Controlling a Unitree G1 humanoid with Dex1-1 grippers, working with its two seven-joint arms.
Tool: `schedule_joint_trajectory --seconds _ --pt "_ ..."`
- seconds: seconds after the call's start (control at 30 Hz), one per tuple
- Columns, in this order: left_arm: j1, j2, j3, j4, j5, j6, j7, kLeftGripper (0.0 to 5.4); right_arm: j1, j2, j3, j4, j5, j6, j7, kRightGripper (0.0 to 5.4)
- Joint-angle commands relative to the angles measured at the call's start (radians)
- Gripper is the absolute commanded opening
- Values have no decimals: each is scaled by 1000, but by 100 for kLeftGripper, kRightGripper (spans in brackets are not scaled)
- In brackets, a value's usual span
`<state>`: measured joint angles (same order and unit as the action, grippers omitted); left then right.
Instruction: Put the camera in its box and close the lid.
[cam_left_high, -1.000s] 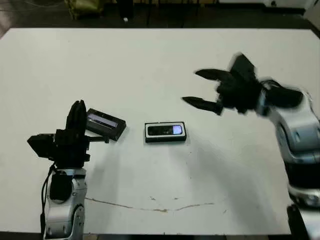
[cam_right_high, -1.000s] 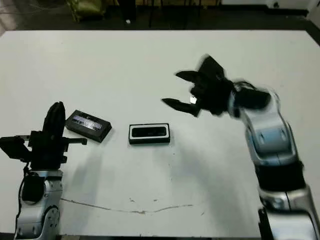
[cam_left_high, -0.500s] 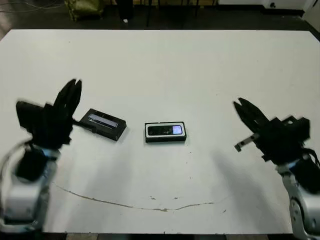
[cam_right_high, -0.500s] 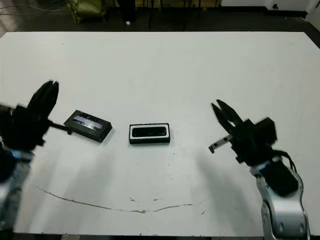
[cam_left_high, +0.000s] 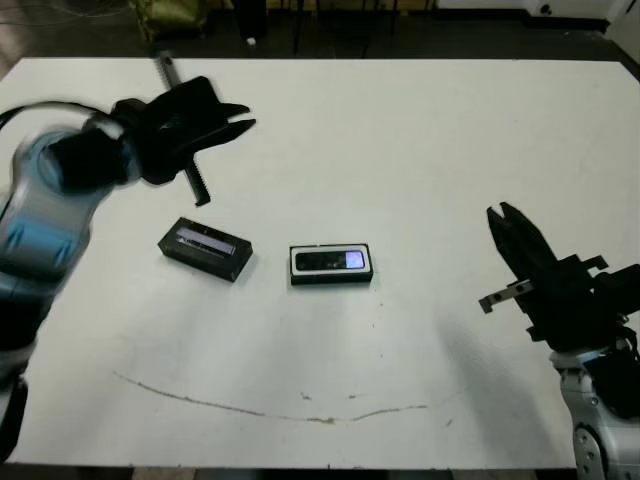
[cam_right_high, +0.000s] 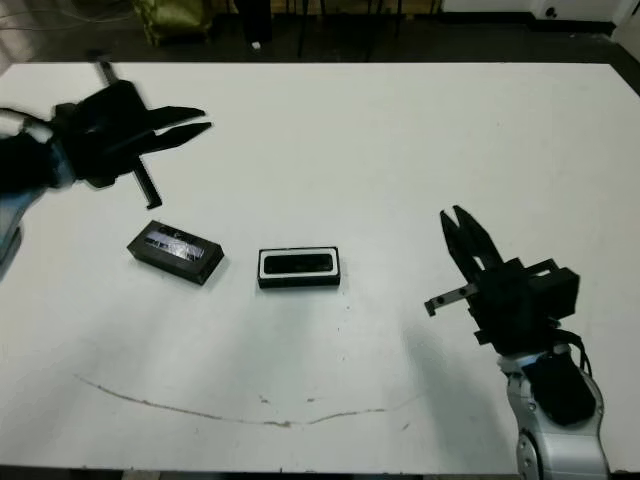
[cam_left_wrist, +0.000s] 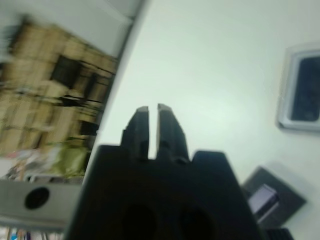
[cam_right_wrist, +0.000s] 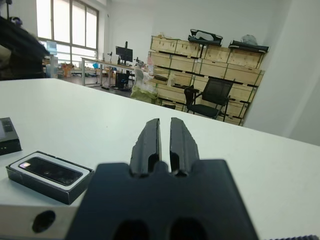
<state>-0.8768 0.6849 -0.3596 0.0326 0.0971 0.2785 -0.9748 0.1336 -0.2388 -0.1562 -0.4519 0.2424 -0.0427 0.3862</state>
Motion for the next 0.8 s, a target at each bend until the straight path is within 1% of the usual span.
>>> schedule_joint_trajectory --seconds 0.03,0.13,0.2,0.3,0.37,0.43,0.5,0.67,0.8 --pt "-107 -50 -90 186 46 -75 -124 0 18 -10 -4 7 15 24 -5 1" --pt "-194 -92 -168 287 136 -78 -178 0 20 -9 -6 4 30 35 -11 1" --pt "-236 -118 -216 345 199 -101 -203 0 17 -14 -9 10 36 36 -7 1" --pt "-260 -145 -255 406 256 -147 -228 0 14 -19 -15 17 44 36 -5 1" --pt "-267 -162 -275 442 278 -167 -259 0 18 -14 -18 10 46 47 -16 1" --pt "-274 -173 -291 468 290 -189 -303 0 17 -10 -19 18 51 36 -13 1" --pt "-277 -179 -300 480 311 -207 -327 0 17 -13 -18 16 45 39 -18 1" --pt "-269 -189 -319 503 373 -249 -338 0 18 -14 -16 13 33 40 -31 1" --pt "-266 -199 -335 537 410 -278 -350 0 16 -10 -18 22 56 32 -22 1"
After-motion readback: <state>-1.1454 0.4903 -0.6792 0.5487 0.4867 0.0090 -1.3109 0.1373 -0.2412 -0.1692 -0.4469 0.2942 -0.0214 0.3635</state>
